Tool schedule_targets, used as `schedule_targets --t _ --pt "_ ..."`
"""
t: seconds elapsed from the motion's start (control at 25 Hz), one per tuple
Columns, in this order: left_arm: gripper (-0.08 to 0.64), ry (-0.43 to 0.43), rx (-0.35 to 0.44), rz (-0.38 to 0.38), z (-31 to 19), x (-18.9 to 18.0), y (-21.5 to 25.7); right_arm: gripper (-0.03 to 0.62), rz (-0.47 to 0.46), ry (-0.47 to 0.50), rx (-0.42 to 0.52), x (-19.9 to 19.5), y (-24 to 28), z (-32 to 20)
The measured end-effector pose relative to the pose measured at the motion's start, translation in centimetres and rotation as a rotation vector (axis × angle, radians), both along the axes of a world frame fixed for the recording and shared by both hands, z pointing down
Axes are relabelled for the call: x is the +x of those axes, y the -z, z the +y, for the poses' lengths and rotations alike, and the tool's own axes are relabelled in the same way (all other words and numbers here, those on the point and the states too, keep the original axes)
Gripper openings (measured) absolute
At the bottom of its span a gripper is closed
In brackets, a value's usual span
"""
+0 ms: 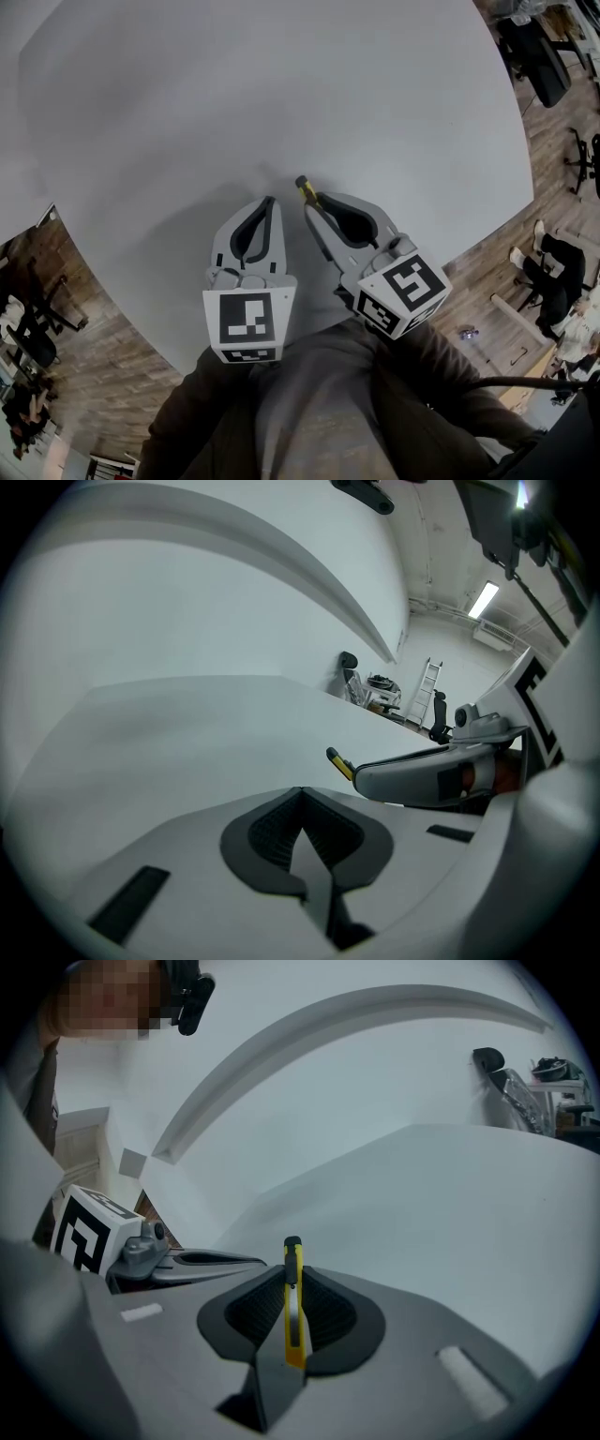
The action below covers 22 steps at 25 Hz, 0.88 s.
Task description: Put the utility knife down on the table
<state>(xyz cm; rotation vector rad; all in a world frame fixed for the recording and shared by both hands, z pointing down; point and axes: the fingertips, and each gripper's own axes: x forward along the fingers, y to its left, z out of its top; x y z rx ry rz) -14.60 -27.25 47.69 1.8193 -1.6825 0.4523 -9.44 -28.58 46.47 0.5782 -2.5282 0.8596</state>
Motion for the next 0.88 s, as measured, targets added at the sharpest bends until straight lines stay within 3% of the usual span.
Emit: schedule_targets --t 0.2,0.88 --pt "0.003 0.006 -0.012 0.013 -0.3 -1.5 -1.0 0.057 0.014 0.004 -0.016 -1.5 -1.2 -0.3" --pt "0.003 0.012 -0.034 0.039 -0.6 -1.4 -2.8 0.057 0.039 0.005 -0.066 -1.5 -3.8 -0.1"
